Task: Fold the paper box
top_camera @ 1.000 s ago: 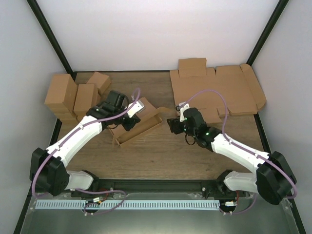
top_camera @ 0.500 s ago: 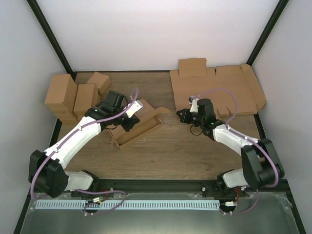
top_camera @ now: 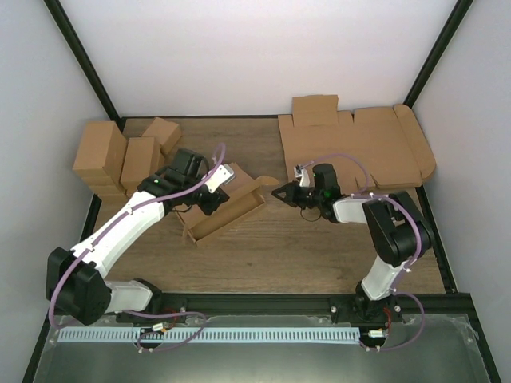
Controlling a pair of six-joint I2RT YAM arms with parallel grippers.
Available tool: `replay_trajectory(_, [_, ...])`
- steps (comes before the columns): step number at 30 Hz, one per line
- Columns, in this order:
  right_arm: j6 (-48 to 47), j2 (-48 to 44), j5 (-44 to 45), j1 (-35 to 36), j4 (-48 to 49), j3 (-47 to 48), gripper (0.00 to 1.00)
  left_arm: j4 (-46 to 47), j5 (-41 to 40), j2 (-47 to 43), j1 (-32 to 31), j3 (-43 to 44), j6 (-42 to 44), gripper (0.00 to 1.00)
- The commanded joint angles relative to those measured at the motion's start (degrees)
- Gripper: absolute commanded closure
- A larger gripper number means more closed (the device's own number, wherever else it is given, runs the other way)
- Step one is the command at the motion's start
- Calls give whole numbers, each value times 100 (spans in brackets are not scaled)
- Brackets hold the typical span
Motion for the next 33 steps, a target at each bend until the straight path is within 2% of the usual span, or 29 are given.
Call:
replay_trajectory(1, [432, 352, -462, 64, 674, 305, 99, -67, 216, -74, -34, 83, -75, 96])
replay_trajectory(10, [570, 592, -258, 594, 817, 499, 99, -56, 299, -43, -34, 44, -54, 96])
replay_trajectory(16, [382, 210, 427, 530, 477, 305, 99, -68, 295, -75, -33, 62, -55, 96])
replay_trajectory(21, [450, 409, -16, 511, 627, 420, 99, -60, 348, -27, -33, -4, -57, 96])
replay_trajectory(25, [415, 389, 39, 513, 588, 317, 99, -43, 325, 3, -29, -132, -50, 96])
replay_trajectory(33, [349, 90, 849, 413, 384, 130, 99, -99, 314, -159, -29, -147, -66, 96])
